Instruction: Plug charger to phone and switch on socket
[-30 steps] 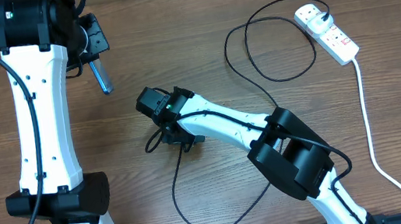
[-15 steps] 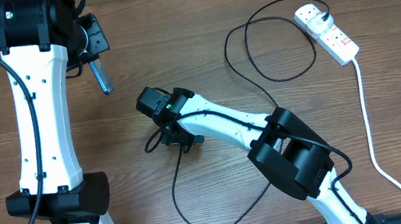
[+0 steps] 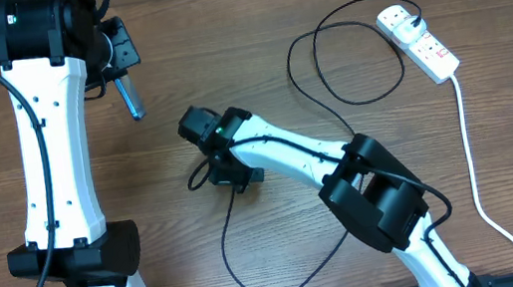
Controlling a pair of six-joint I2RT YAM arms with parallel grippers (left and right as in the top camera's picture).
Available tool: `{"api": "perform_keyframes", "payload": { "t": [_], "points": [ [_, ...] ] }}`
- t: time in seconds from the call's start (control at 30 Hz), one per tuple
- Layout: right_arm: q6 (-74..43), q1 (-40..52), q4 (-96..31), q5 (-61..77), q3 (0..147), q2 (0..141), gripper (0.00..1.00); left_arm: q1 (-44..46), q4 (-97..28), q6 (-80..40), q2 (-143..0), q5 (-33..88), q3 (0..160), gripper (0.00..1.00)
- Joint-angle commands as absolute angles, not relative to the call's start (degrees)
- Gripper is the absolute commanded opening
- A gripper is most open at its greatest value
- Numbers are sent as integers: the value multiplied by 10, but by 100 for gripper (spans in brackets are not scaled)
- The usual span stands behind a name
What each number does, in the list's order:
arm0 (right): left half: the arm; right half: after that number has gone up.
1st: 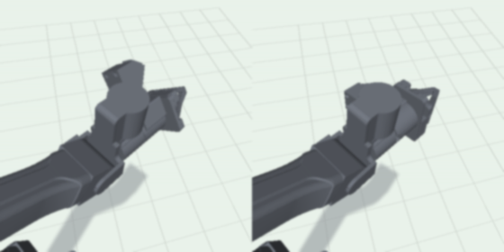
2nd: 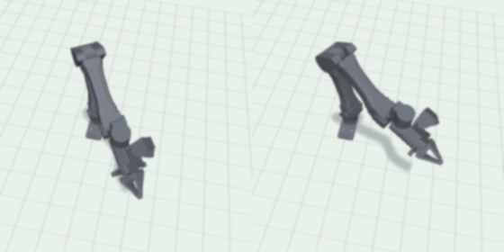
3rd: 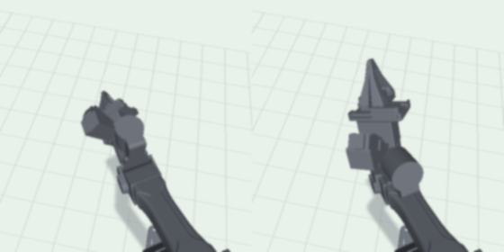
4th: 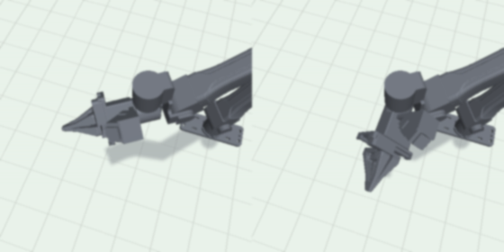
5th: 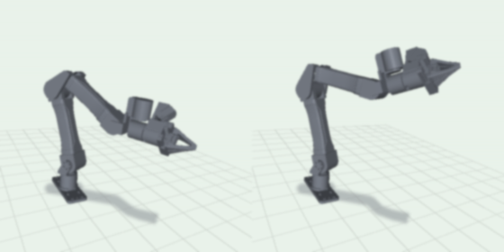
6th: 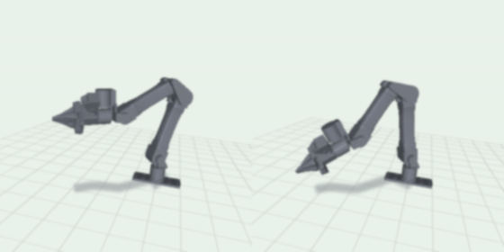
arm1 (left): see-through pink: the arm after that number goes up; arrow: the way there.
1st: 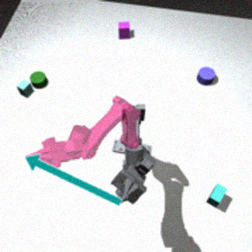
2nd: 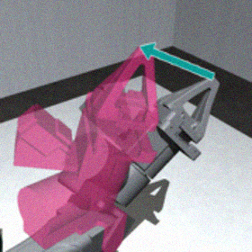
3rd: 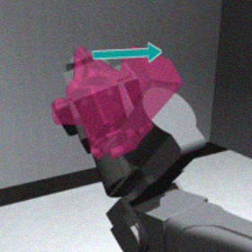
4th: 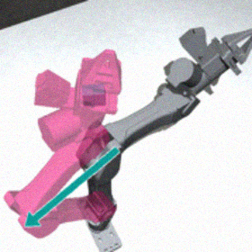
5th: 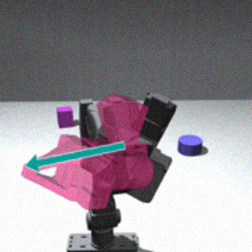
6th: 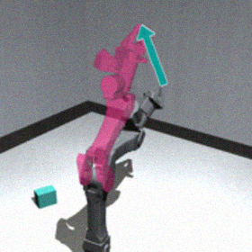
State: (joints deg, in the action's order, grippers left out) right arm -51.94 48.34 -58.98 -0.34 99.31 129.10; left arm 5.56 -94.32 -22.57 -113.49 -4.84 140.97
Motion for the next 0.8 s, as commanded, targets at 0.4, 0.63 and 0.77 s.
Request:
{"api": "perform_keyframes", "payload": {
  "t": [0.4, 0.63, 0.77],
  "points": [
    [-345, 419, -652, 116, 1055, 1009, 4, 5, -838, -192, -1132, 327, 1414, 4],
    [-318, 420, -650, 177, 1055, 908, 4, -45, -790, -170, -1132, 608, 1414, 4],
    [-309, 420, -642, 208, 1055, 895, 4, -50, -792, -149, -1132, 698, 1414, 4]
  ]
}}
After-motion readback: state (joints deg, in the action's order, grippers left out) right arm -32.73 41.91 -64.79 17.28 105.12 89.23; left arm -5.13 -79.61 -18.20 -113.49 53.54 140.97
